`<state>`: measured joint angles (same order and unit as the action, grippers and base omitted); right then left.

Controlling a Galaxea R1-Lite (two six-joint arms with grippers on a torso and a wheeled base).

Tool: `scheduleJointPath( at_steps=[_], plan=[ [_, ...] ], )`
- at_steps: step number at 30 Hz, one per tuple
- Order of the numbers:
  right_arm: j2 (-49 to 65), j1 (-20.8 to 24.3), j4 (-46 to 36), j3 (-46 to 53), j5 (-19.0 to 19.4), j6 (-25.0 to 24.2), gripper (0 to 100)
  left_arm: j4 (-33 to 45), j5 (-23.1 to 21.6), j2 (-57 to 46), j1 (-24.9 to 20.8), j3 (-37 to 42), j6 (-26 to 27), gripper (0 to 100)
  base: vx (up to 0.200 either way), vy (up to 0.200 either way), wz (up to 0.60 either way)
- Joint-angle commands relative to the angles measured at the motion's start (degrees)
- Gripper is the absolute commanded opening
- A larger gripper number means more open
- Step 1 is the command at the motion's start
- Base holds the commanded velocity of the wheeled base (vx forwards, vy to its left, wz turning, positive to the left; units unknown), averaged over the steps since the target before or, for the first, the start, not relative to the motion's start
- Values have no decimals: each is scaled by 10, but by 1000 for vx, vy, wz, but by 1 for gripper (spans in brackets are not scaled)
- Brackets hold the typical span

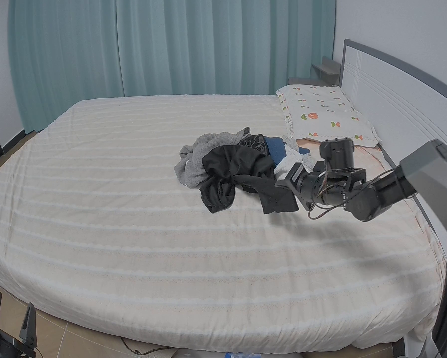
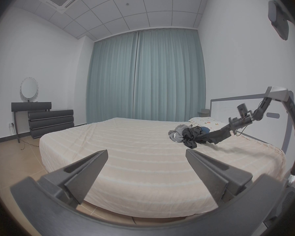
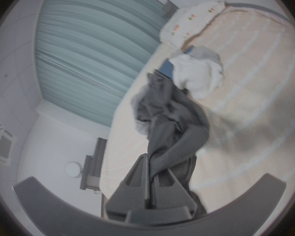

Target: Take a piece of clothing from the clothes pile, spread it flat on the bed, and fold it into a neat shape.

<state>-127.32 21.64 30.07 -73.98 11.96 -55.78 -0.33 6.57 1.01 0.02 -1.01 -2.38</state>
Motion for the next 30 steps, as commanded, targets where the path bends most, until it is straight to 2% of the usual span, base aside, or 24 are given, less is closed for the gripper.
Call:
scheduleJointPath(
  at_steps=[1, 3, 5, 6, 7, 9, 12, 15, 20, 26, 28, 29, 30],
  plan=[
    [197, 22, 129, 149, 31, -5, 0, -1, 2, -9, 1, 10, 4, 100, 0, 0, 0],
    [231, 32, 139, 161, 33, -5, 0, -19, 4, -8, 1, -4, -5, 100, 0, 0, 0],
    [249, 40, 145, 161, 33, -4, 0, -71, 4, 40, -3, -120, -34, 100, 0, 0, 0],
    [253, 41, 147, 159, 33, -4, 0, -78, 2, 64, -4, -144, -46, 100, 0, 0, 0],
    [262, 46, 151, 151, 33, -2, 0, -76, -7, 141, -5, -197, -70, 100, 0, 0, 0],
    [271, 55, 159, 144, 33, 3, 0, -70, -17, 174, -6, -217, -57, 100, 0, 0, 0],
    [284, 72, 174, 139, 32, 17, 0, -58, -68, 225, -13, -209, -11, 100, 0, 0, 0],
    [298, 73, 187, 128, 32, 32, 0, -59, -103, 299, -13, -207, -3, 100, 0, 0, 0],
    [318, 90, 193, 124, 31, 36, 0, -68, -124, 399, -21, -208, 3, 100, 0, 0, 0],
    [327, 114, 192, 110, 32, 58, 0, -114, -126, 542, -107, -199, -6, 100, 0, 0, 0],
    [324, 117, 186, 87, 32, 61, 0, -156, -126, 600, -145, -192, -12, 100, 0, 0, 0],
    [324, 118, 186, 86, 32, 61, 0, -162, -126, 608, -149, -192, -12, 100, 0, 0, 0],
    [323, 122, 186, 83, 32, 66, 0, -200, -125, 649, -167, -189, -13, 100, 0, 0, 0]
  ],
)
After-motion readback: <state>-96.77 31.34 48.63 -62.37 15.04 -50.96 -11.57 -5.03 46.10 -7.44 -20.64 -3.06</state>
